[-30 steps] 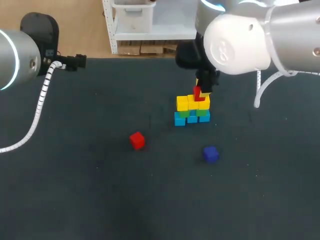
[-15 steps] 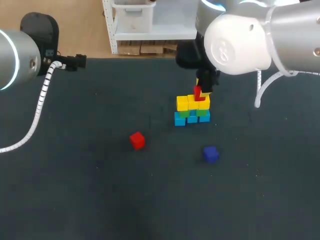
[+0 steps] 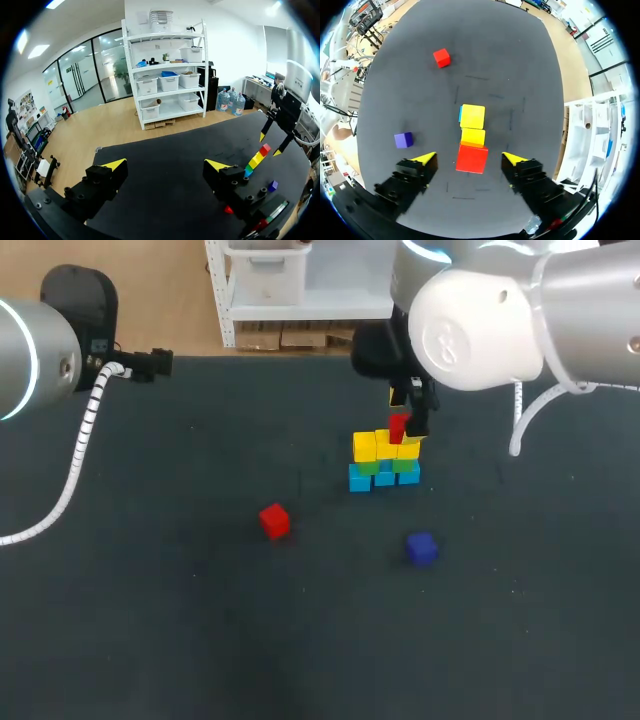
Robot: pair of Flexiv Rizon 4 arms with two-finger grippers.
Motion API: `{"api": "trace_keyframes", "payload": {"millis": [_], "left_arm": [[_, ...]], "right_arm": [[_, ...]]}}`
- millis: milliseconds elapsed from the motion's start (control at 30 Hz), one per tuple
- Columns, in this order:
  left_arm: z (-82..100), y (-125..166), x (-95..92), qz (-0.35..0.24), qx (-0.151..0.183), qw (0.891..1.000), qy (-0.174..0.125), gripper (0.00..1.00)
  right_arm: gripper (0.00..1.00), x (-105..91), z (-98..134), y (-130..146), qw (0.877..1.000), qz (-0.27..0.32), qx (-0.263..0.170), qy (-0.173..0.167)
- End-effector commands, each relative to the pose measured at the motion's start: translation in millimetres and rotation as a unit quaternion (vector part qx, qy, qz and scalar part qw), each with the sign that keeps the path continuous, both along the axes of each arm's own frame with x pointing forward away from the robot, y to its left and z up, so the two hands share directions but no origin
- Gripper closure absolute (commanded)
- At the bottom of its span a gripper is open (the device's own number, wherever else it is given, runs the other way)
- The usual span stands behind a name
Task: Place the blue cubes, place green cubes on the blue cubes, place the yellow cubes on the green cubes, then place the red cubes on the yellow cubes, and place purple cube on the red cubes.
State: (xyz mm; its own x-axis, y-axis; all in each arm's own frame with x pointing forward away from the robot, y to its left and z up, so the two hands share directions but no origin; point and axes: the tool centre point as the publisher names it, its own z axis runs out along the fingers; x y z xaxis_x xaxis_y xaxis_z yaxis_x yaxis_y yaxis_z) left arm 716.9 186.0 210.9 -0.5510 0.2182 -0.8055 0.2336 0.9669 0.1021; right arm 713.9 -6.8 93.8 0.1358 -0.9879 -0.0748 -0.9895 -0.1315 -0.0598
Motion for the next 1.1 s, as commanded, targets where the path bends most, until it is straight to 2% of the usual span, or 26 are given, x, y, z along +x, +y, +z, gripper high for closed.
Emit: {"api": "trace_keyframes", "payload": {"millis": [33,67,100,167,200,467,1100], "left_arm": [[0.9,2.0,0.8,-0.004,-0.002,1.0,0.002,0.0],[0.9,2.0,0.8,-0.004,-0.002,1.0,0.002,0.0],[0.9,2.0,0.8,-0.004,-0.002,1.0,0.002,0.0],[0.9,2.0,0.8,-0.004,-0.002,1.0,0.002,0.0],[0.9,2.0,0.8,-0.004,-0.002,1.0,0.002,0.0],[0.9,2.0,0.8,-0.004,-0.002,1.0,0.002,0.0],[0.9,2.0,0.8,-0.004,-0.002,1.0,0.002,0.0]], "right_arm": [[0.07,-0.5,-0.3,-0.8,1.0,-0.001,0.002,-0.003],[0.14,-0.4,-0.3,-0.8,1.0,-0.001,0.002,-0.003],[0.25,-0.2,-0.3,-0.8,1.0,-0.001,0.002,-0.004],[0.52,0.0,-0.3,-0.8,1.0,0.0,0.002,-0.004],[0.54,0.1,-0.2,-0.7,1.0,0.001,0.002,-0.004],[0.61,0.2,-0.9,0.1,1.0,0.004,0.0,-0.005],[0.61,0.2,0.8,1.7,1.0,0.01,0.0,-0.008]]}}
